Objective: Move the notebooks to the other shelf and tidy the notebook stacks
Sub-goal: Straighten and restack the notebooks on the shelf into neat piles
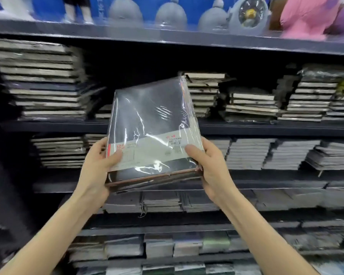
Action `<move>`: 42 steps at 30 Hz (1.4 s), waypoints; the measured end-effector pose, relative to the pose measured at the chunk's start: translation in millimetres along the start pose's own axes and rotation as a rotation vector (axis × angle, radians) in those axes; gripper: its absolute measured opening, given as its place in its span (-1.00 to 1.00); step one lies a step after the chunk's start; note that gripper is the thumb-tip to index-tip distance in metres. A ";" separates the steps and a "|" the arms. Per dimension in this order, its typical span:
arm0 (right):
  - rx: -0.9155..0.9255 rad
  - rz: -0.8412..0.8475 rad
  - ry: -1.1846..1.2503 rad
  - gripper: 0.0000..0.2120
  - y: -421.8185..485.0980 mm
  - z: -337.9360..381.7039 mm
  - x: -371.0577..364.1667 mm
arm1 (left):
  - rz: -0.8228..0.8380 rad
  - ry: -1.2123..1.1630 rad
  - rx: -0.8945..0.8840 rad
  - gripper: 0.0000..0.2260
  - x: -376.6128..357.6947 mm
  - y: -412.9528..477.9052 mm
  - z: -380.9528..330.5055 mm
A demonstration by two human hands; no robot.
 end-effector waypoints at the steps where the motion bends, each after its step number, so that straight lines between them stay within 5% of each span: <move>1: -0.009 0.016 0.010 -0.70 12.8 -4.2 -9.0 | -0.008 0.017 -0.008 -0.69 9.9 11.9 -4.7; 7: -0.161 -0.091 0.110 -0.94 92.8 -23.8 -60.5 | 0.004 0.240 -0.066 -0.76 40.0 93.5 -42.6; 10: -0.220 -0.203 0.165 -0.72 134.4 -35.5 -72.5 | 0.043 0.263 -0.022 -0.68 39.3 137.7 -54.1; 13: -0.239 -0.202 0.259 -0.82 173.9 -43.8 -77.8 | 0.040 0.254 0.017 -0.75 41.6 176.8 -57.5; 17: -0.276 -0.233 0.315 -0.91 222.3 -55.5 -80.1 | 0.066 0.460 -0.101 -0.43 47.8 222.9 -51.9; 20: -0.366 -0.278 0.086 -0.85 245.9 -64.6 -78.3 | 0.103 0.929 -0.319 -0.42 58.1 235.6 -38.1; 22: -0.345 -0.290 -0.304 -0.75 254.0 -63.9 -75.6 | 0.171 1.131 -0.386 -0.35 62.8 234.3 -29.6; 24: -0.164 -0.316 -0.878 -0.69 254.2 -55.5 -72.0 | 0.162 1.197 -0.451 -0.42 65.6 233.2 -23.1; 26: 0.041 -0.323 -1.173 -0.58 244.5 -46.7 -72.7 | 0.112 1.236 -0.527 -0.49 65.6 231.5 -18.6; 31: -0.012 0.025 -0.983 -0.37 221.7 -58.7 -75.4 | 0.039 1.211 -0.628 -0.56 63.7 229.8 -13.5; 42: 0.009 0.032 -0.869 -0.34 272.9 -84.7 -84.1 | 0.060 1.322 -0.579 -0.59 56.4 268.0 -14.9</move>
Point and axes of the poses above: each hand's wrist, its own y-axis towards the middle knuckle, its own x-axis out of the back of the hand, z = x × y, the point moved 1 cm from there along y, towards the middle knuckle, and after that the axes turned 12 degrees about y, right-handed, at the moved point
